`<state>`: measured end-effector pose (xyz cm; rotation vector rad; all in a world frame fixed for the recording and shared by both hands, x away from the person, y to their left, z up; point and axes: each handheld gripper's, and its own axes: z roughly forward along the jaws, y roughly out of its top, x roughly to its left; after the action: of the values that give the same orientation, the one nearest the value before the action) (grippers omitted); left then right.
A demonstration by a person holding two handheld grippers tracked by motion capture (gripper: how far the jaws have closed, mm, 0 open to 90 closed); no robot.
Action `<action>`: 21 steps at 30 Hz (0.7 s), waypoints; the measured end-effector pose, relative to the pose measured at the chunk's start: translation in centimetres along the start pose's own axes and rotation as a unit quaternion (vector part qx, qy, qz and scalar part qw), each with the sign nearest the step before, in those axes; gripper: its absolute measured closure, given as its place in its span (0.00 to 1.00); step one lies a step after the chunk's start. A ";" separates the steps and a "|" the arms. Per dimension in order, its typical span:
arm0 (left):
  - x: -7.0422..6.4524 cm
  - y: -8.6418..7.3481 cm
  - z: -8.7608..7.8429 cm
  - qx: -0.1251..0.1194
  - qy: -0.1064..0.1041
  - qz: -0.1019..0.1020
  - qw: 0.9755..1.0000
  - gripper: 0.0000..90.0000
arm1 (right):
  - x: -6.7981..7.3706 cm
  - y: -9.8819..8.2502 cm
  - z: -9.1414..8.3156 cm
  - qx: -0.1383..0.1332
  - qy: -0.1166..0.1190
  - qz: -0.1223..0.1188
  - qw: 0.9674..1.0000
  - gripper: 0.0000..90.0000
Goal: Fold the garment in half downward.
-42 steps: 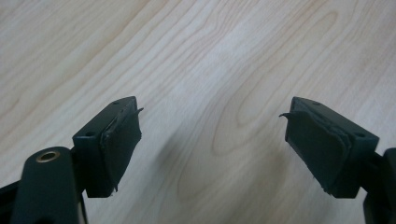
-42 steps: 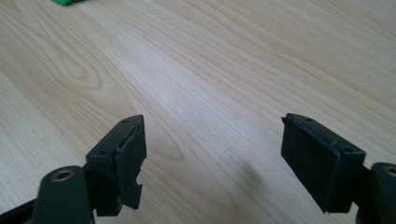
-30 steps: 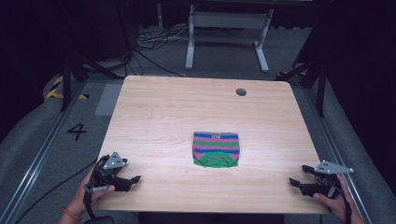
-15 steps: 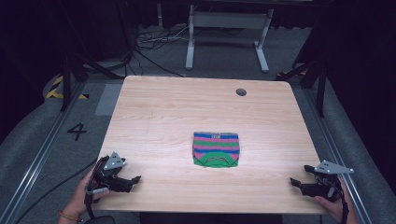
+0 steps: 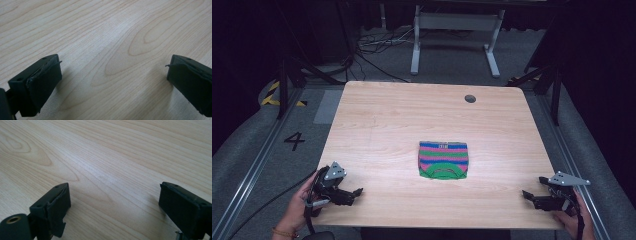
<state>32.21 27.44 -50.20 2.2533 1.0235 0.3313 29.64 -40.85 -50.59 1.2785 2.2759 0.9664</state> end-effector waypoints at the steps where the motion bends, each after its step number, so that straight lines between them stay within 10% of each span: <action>1: 0.0 0.0 0.0 0.001 0.000 0.001 1.000 0.00 | 0.0 0.0 0.0 0.000 0.000 0.000 1.000 0.12; 21: 0.0 0.1 0.1 0.001 -0.001 -0.003 1.000 0.00 | 0.0 0.0 0.0 0.000 0.000 0.000 1.000 0.12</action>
<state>32.26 27.34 -50.21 2.2508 1.0296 0.3258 29.64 -40.85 -50.59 1.2782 2.2760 0.9663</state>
